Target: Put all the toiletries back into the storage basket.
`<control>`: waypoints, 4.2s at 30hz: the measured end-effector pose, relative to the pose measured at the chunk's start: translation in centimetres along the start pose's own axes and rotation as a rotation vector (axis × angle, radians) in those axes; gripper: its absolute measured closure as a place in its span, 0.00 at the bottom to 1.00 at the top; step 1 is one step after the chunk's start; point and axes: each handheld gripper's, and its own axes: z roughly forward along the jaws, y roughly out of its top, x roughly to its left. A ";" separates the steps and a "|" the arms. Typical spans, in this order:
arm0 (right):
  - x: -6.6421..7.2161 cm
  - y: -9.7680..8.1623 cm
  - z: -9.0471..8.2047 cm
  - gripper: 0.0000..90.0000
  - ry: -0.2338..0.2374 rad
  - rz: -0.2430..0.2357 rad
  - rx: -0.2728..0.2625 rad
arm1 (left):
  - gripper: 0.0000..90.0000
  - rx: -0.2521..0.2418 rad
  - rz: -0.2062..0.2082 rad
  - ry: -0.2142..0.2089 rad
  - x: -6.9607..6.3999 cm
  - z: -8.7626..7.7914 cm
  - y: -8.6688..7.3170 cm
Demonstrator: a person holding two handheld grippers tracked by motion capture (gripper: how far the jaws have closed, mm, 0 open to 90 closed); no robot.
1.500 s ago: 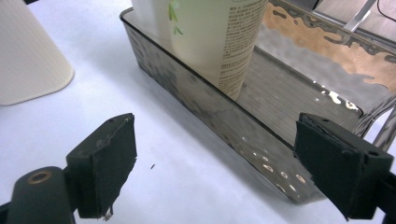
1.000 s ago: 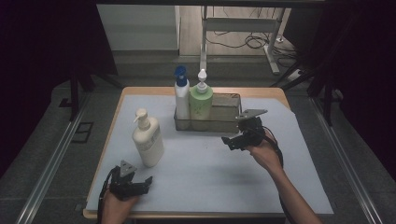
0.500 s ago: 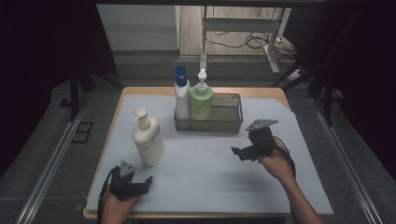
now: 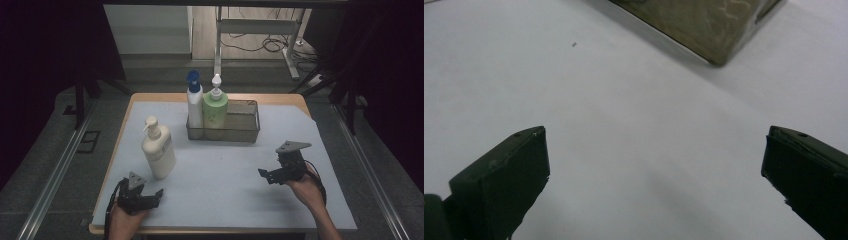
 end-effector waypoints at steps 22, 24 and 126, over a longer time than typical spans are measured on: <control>-1.4 -7.2 1.8 0.00 -0.053 0.103 0.022 | 0.13 0.004 0.000 -0.002 0.0 0.0 0.0; -1.2 -7.3 1.9 0.00 -0.062 0.094 0.025 | 0.13 0.004 0.000 -0.002 0.0 0.0 0.1; -1.0 -7.4 1.9 0.00 -0.075 0.084 0.021 | 0.99 -0.023 0.088 -0.198 -1.9 7.3 8.1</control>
